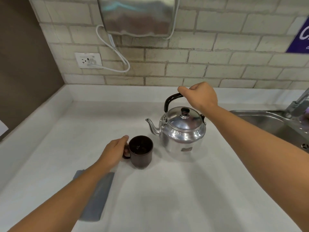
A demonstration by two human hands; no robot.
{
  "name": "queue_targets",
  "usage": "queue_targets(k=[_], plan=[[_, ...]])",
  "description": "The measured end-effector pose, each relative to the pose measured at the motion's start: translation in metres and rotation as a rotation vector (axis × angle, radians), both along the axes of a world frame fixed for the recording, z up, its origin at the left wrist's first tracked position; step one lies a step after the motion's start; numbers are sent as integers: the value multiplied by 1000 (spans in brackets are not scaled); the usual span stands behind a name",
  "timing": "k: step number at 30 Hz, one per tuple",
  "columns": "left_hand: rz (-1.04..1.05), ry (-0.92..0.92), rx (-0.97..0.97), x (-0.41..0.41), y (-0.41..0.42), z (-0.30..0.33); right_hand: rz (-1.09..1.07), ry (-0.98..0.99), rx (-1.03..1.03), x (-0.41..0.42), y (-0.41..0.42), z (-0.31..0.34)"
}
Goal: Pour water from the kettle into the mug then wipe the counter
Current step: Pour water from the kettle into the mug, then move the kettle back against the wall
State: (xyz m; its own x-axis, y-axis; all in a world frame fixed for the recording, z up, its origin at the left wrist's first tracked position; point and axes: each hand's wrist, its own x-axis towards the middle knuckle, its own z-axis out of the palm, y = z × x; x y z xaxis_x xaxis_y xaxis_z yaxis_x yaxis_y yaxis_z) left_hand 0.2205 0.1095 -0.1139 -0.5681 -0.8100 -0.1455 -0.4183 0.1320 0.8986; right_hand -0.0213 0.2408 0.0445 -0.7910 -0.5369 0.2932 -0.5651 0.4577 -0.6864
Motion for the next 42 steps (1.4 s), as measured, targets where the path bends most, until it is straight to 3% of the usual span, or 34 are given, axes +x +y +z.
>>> queue_targets(k=[2, 6, 9, 12, 14, 16, 21, 25, 28, 32, 42], plan=[[13, -78, -185, -3, -9, 21, -14, -23, -29, -8, -4, 0], [154, 204, -482, -48, -23, 99, 8, -39, -73, -22, -19, 0], [-147, 294, -554, -107, -23, 151, 34, -68, -94, -34, -35, 0], [-510, 61, -578, -158, -25, 174, 43, -127, -120, -48, -54, -1], [-582, -89, -704, -184, -35, 176, 71, -172, -150, -61, -68, -4], [-590, -116, -799, -202, -49, 173, 89, -189, -168, -73, -79, -7], [-549, -57, -750, -232, -84, 160, 170, -141, -209, -102, -105, -16], [-534, -20, -757, -249, -107, 147, 171, 303, -326, -106, -107, -39], [-537, -21, -727, -262, -119, 138, 405, 478, -241, -99, -101, -65], [-547, -48, -709, -274, -132, 130, 481, 503, 26, -95, -104, -95], [-536, -126, -593, -284, -159, 107, 429, 371, 139, -98, -127, -115]])
